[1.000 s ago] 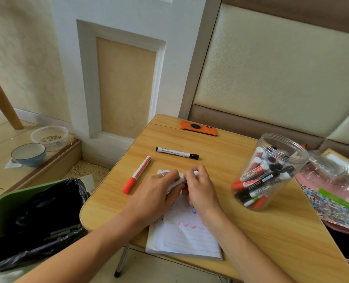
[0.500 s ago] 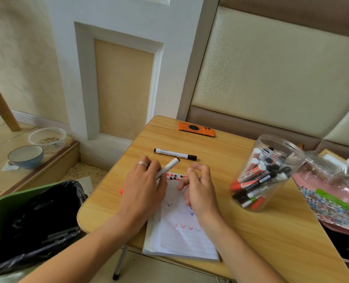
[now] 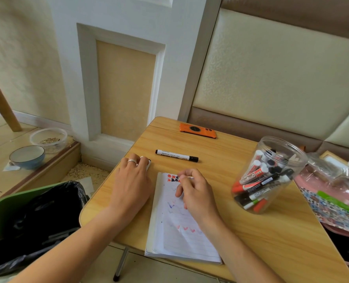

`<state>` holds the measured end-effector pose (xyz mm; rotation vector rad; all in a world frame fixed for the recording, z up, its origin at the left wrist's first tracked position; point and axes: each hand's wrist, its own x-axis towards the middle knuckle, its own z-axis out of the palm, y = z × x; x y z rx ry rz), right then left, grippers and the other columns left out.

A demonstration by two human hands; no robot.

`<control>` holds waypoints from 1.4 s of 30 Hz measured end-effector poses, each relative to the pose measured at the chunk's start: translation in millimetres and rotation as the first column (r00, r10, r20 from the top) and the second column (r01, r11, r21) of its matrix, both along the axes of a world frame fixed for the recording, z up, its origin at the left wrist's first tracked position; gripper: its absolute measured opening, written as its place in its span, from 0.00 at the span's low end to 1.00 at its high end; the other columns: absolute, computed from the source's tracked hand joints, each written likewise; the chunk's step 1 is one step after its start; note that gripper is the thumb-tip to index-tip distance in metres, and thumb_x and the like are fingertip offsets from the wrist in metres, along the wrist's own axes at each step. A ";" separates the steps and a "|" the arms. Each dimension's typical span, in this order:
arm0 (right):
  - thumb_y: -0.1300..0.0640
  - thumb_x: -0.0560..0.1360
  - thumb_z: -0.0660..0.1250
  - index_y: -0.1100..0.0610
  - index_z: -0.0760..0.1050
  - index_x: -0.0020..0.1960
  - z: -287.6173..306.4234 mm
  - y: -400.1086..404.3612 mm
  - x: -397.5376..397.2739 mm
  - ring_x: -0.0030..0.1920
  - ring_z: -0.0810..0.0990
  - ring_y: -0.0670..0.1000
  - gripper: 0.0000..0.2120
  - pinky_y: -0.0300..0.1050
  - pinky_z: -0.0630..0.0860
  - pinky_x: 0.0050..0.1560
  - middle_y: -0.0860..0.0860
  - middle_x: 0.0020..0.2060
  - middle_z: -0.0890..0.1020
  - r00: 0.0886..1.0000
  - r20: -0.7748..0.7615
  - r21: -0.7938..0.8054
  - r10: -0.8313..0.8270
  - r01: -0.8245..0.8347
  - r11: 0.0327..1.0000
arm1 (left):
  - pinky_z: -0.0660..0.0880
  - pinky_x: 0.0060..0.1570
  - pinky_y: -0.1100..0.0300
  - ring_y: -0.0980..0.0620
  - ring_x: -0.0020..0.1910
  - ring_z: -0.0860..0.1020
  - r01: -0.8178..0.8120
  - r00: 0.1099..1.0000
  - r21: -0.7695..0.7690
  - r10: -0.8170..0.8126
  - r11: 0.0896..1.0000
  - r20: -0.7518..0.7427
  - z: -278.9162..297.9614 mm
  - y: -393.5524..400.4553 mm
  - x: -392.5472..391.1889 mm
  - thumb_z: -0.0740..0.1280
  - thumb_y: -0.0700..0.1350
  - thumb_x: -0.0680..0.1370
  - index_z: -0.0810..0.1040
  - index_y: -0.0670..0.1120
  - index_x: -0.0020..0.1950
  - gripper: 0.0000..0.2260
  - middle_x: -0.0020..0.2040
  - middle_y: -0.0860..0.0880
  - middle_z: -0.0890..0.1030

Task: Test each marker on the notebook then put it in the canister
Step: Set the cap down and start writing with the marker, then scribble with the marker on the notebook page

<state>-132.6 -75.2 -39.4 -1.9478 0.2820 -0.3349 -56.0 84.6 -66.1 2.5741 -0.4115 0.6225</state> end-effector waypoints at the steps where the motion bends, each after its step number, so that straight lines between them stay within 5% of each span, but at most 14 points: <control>1: 0.54 0.84 0.62 0.50 0.77 0.51 -0.1 0.0 0.0 0.28 0.73 0.48 0.06 0.48 0.70 0.32 0.50 0.32 0.83 1.000 -0.002 -0.007 0.000 0.000 1.000 | 0.73 0.43 0.50 0.42 0.48 0.73 0.014 1.000 -0.009 -0.014 1.000 0.001 -0.4 -0.3 0.5 0.67 0.37 0.74 0.78 0.44 0.58 0.13 0.56 0.43 0.76; 8: 0.59 0.82 0.60 0.55 0.77 0.51 7.7 -6.7 5.6 0.24 0.72 0.49 0.07 0.38 0.66 0.24 0.49 0.33 0.83 0.995 -0.095 0.031 0.033 -0.030 0.999 | 0.74 0.44 0.50 0.42 0.48 0.74 0.022 1.000 0.002 -0.022 1.000 -0.010 1.5 0.0 -2.7 0.67 0.37 0.73 0.78 0.43 0.58 0.13 0.55 0.43 0.76; 12: 0.60 0.83 0.60 0.57 0.78 0.54 15.0 -19.2 18.3 0.25 0.74 0.48 0.08 0.38 0.64 0.23 0.52 0.37 0.82 0.980 -0.188 0.127 0.072 -0.048 0.991 | 0.65 0.60 0.50 0.45 0.56 0.74 -0.035 0.997 0.067 0.030 0.997 0.076 6.3 -0.5 -6.1 0.67 0.50 0.76 0.78 0.48 0.57 0.12 0.57 0.47 0.76; 15: 0.62 0.83 0.60 0.59 0.78 0.54 16.6 -23.7 33.8 0.23 0.73 0.48 0.08 0.38 0.62 0.21 0.52 0.35 0.81 0.976 -0.209 0.148 0.057 -0.026 0.989 | 0.63 0.63 0.51 0.50 0.57 0.74 0.179 0.969 0.023 -0.180 0.984 0.171 13.9 -6.9 -14.0 0.63 0.59 0.78 0.77 0.53 0.56 0.13 0.56 0.52 0.76; 18: 0.62 0.81 0.60 0.58 0.79 0.52 16.1 -26.2 56.8 0.23 0.74 0.49 0.08 0.39 0.65 0.22 0.53 0.36 0.81 0.981 -0.193 0.045 0.003 0.005 0.999 | 0.67 0.61 0.51 0.51 0.55 0.75 0.412 0.896 0.071 -0.418 0.908 0.147 10.7 -12.8 -21.3 0.62 0.58 0.78 0.78 0.55 0.55 0.12 0.54 0.54 0.77; 21: 0.61 0.80 0.62 0.54 0.80 0.50 17.0 -31.9 80.8 0.30 0.79 0.50 0.08 0.40 0.71 0.29 0.51 0.41 0.83 0.987 -0.124 -0.189 -0.101 0.076 0.979 | 0.66 0.58 0.52 0.52 0.53 0.77 0.454 0.873 0.129 -0.469 0.881 0.132 5.5 -14.8 -20.8 0.64 0.56 0.75 0.79 0.55 0.50 0.09 0.51 0.56 0.79; 26: 0.60 0.81 0.63 0.52 0.81 0.65 8.6 -41.4 108.8 0.57 0.78 0.54 0.15 0.47 0.76 0.52 0.52 0.59 0.77 0.993 -0.077 -0.686 -0.093 0.015 0.727 | 0.65 0.59 0.52 0.52 0.52 0.76 0.453 0.875 0.157 -0.471 0.878 0.109 6.3 -16.1 -20.8 0.62 0.55 0.76 0.79 0.54 0.49 0.09 0.49 0.56 0.79; 29: 0.57 0.83 0.63 0.52 0.81 0.67 5.4 -43.4 115.3 0.55 0.78 0.55 0.15 0.49 0.77 0.50 0.51 0.59 0.74 0.986 -0.136 -0.775 -0.093 -0.047 0.630 | 0.67 0.59 0.51 0.52 0.51 0.76 0.463 0.875 0.157 -0.478 0.873 0.076 6.1 -16.1 -20.4 0.62 0.55 0.76 0.79 0.54 0.50 0.09 0.49 0.55 0.79; 33: 0.54 0.82 0.67 0.52 0.82 0.63 8.5 -44.6 110.9 0.52 0.79 0.55 0.11 0.52 0.78 0.51 0.51 0.57 0.73 0.991 -0.071 -0.751 -0.118 0.025 0.659 | 0.67 0.60 0.51 0.51 0.55 0.76 0.469 0.865 0.156 -0.488 0.869 0.115 7.3 -15.3 -21.4 0.62 0.55 0.76 0.79 0.54 0.53 0.11 0.53 0.54 0.78; 37: 0.54 0.82 0.67 0.52 0.80 0.60 14.8 -40.0 83.2 0.47 0.79 0.52 0.09 0.50 0.78 0.48 0.50 0.52 0.74 0.988 0.114 -0.657 -0.102 0.152 0.738 | 0.54 0.73 0.43 0.42 0.77 0.61 0.232 0.955 0.132 -0.252 0.964 0.159 12.1 -10.4 -23.4 0.67 0.65 0.70 0.74 0.56 0.67 0.28 0.75 0.45 0.67; 40: 0.55 0.82 0.67 0.52 0.79 0.60 18.8 -30.8 55.7 0.44 0.77 0.44 0.07 0.41 0.78 0.44 0.47 0.50 0.73 0.985 0.173 -0.623 -0.019 0.125 0.772 | 0.40 0.75 0.34 0.39 0.81 0.43 0.010 0.999 0.152 -0.005 0.988 -0.034 13.0 -1.5 -17.5 0.58 0.78 0.67 0.65 0.55 0.77 0.44 0.81 0.39 0.54; 42: 0.56 0.81 0.68 0.52 0.79 0.59 18.1 -25.3 39.7 0.42 0.75 0.40 0.07 0.35 0.74 0.41 0.45 0.48 0.73 0.982 0.187 -0.598 0.026 0.093 0.796 | 0.38 0.73 0.32 0.39 0.81 0.40 -0.001 0.977 0.205 0.045 0.979 -0.211 10.7 0.6 -14.6 0.50 0.82 0.66 0.59 0.55 0.79 0.49 0.82 0.39 0.50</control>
